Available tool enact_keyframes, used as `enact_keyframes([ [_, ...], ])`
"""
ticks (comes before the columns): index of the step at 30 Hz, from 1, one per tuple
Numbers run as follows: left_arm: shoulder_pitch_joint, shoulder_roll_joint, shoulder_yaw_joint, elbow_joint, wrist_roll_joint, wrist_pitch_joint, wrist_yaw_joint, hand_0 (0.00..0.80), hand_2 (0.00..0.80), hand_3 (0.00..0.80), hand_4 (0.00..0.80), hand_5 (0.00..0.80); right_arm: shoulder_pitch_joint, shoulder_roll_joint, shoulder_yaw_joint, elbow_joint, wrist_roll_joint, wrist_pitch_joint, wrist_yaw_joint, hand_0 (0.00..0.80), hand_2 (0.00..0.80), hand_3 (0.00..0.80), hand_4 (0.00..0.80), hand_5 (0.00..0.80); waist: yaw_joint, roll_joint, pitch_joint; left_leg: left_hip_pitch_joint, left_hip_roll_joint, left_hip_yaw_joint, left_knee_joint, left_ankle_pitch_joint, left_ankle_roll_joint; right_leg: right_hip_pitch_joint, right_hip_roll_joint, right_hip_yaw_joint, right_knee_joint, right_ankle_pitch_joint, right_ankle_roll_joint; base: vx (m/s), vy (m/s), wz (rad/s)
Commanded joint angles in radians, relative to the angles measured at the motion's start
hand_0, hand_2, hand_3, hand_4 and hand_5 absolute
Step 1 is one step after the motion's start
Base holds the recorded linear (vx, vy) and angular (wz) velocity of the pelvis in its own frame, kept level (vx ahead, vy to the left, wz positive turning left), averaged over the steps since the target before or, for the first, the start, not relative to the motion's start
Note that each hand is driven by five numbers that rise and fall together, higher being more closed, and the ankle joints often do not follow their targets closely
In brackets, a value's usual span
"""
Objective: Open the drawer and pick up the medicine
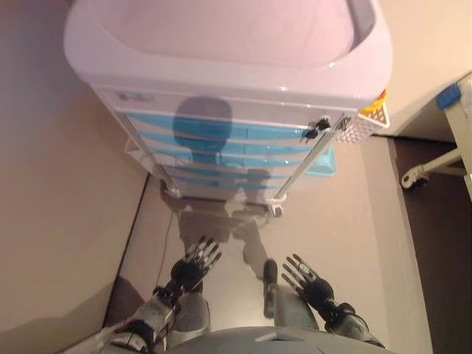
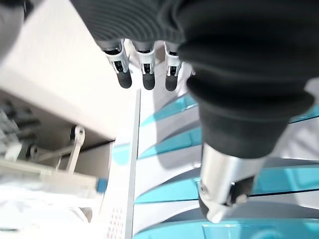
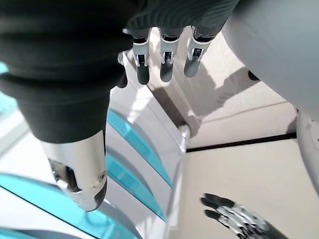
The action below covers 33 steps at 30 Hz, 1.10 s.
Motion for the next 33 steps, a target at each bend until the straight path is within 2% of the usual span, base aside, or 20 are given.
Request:
enact_keyframes([
  [1, -0.025, -0.056, 0.013, -0.104, -0.088, -0.031, 0.004, 0.000, 0.000, 0.000, 0.000, 0.000, 0.059, 0.015, 0.034, -0.099, 0.030, 0.018, -0.023, 0.000, 0.000, 0.000, 0.000, 0.000, -0.040, 0.011, 0.034, -0.123, -0.048, -0.027, 0.144, -0.032, 0.081, -0.087, 0.016, 0.017, 0.194, -0.055, 0.000, -0.066, -0.004, -0.09],
  [8, -0.103, -0.065, 0.030, -0.181, -0.267, -0.029, -0.012, 0.000, 0.000, 0.000, 0.000, 0.000, 0.068, -0.001, 0.035, -0.153, 0.043, 0.043, -0.030, 0.000, 0.000, 0.000, 0.000, 0.000, -0.071, -0.007, 0.075, -0.234, -0.051, -0.024, 0.272, -0.069, 0.093, -0.196, 0.033, 0.045, 0.295, -0.069, -0.012, -0.004, 0.007, -0.07],
  [14, -0.174, -0.060, 0.054, -0.206, -0.365, -0.016, 0.006, 0.000, 0.000, 0.000, 0.000, 0.000, 0.078, -0.006, 0.041, -0.170, 0.053, 0.062, -0.021, 0.000, 0.000, 0.000, 0.000, 0.000, -0.096, -0.033, 0.084, -0.287, -0.048, -0.018, 0.328, -0.087, 0.100, -0.240, 0.053, 0.067, 0.313, -0.060, -0.013, 0.028, -0.006, -0.06],
  [19, -0.248, -0.054, 0.085, -0.199, -0.445, -0.047, 0.025, 0.000, 0.000, 0.000, 0.000, 0.000, 0.083, -0.001, 0.057, -0.181, 0.040, 0.069, -0.007, 0.000, 0.000, 0.000, 0.000, 0.000, -0.116, -0.057, 0.090, -0.323, -0.050, -0.021, 0.351, -0.095, 0.109, -0.272, 0.076, 0.095, 0.312, -0.045, -0.011, 0.003, -0.001, -0.01],
  [26, -0.355, 0.000, 0.131, -0.162, -0.499, -0.052, 0.070, 0.000, 0.000, 0.000, 0.000, 0.000, 0.075, -0.003, 0.089, -0.189, 0.062, 0.076, -0.001, 0.000, 0.000, 0.000, 0.000, 0.000, -0.132, -0.088, 0.100, -0.346, -0.019, 0.003, 0.360, -0.093, 0.099, -0.271, 0.087, 0.096, 0.270, -0.018, -0.007, -0.012, -0.032, -0.04],
  [27, -0.384, 0.014, 0.148, -0.145, -0.505, -0.049, 0.081, 0.000, 0.000, 0.000, 0.000, 0.000, 0.076, -0.004, 0.097, -0.190, 0.063, 0.071, 0.004, 0.000, 0.000, 0.000, 0.000, 0.000, -0.135, -0.088, 0.100, -0.339, -0.014, -0.003, 0.369, -0.127, 0.092, -0.261, 0.092, 0.098, 0.275, -0.046, -0.002, 0.061, -0.007, -0.07],
  [33, -0.486, 0.080, 0.179, -0.092, -0.537, -0.058, 0.099, 0.000, 0.000, 0.000, 0.000, 0.000, 0.082, -0.001, 0.128, -0.192, 0.083, 0.057, 0.017, 0.000, 0.000, 0.000, 0.000, 0.000, -0.147, -0.103, 0.106, -0.347, -0.004, 0.002, 0.381, -0.138, 0.090, -0.251, 0.099, 0.102, 0.255, -0.039, -0.003, 0.011, -0.006, -0.03],
])
